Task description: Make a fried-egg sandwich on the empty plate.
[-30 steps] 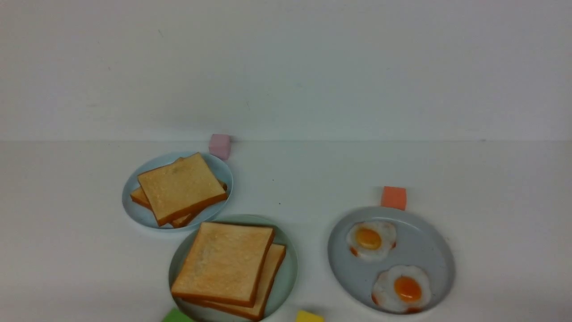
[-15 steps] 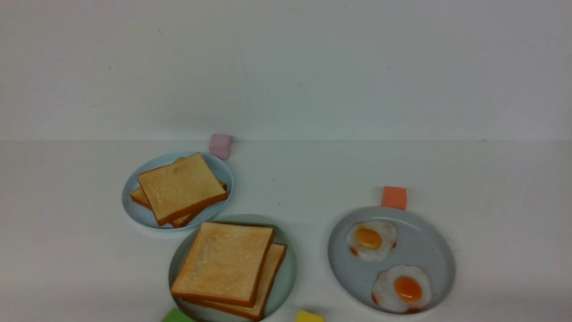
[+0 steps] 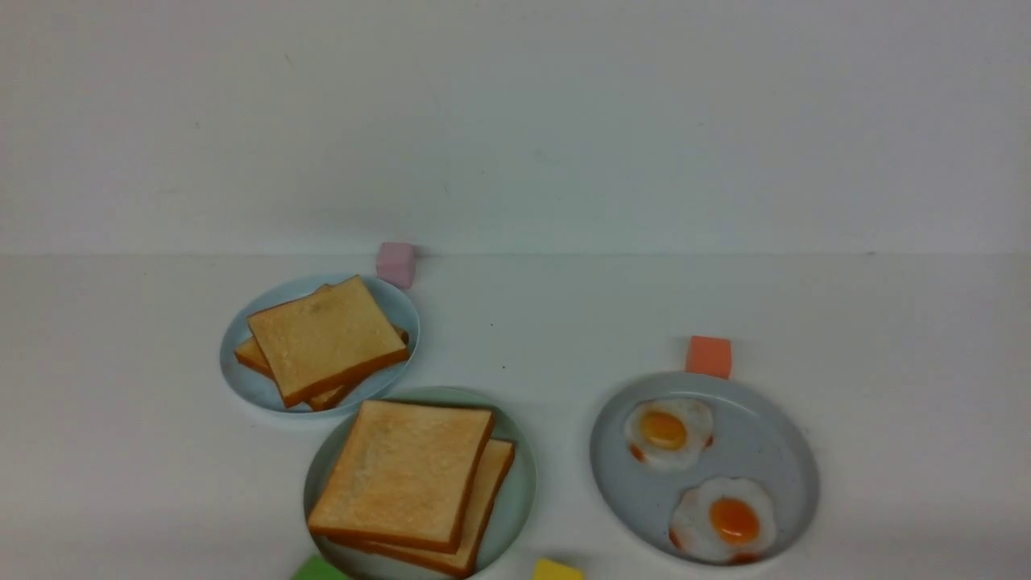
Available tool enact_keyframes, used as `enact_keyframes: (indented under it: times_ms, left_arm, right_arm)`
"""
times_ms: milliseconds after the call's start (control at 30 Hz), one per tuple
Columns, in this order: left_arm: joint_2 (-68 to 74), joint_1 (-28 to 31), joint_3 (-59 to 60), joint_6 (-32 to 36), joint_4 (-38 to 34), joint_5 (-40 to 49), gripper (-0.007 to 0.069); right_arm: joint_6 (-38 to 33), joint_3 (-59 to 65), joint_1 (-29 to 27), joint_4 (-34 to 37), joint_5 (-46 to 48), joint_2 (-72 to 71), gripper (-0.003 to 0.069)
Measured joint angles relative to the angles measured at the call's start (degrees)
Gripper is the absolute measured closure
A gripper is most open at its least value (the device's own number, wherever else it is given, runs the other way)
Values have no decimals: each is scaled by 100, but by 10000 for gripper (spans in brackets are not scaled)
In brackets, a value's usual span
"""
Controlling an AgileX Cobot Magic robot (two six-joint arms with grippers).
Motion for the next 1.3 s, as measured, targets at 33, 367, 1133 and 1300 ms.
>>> enact_keyframes:
  times_ms: [33,367,1133,1300]
  left_arm:
    - [0,0,0,0,0,0,575]
    - [0,0,0,0,0,-5,564]
    - [0,0,0,0,5,-10,532]
    - [0,0,0,4,5,-10,531]
  right_arm:
    - [0,0,-29,0,0,0,539]
    - [0,0,-155,2,-6,0,530]
    - [0,2,-155,2,-6,0,505]
    - [0,2,-155,7,-6,0,498]
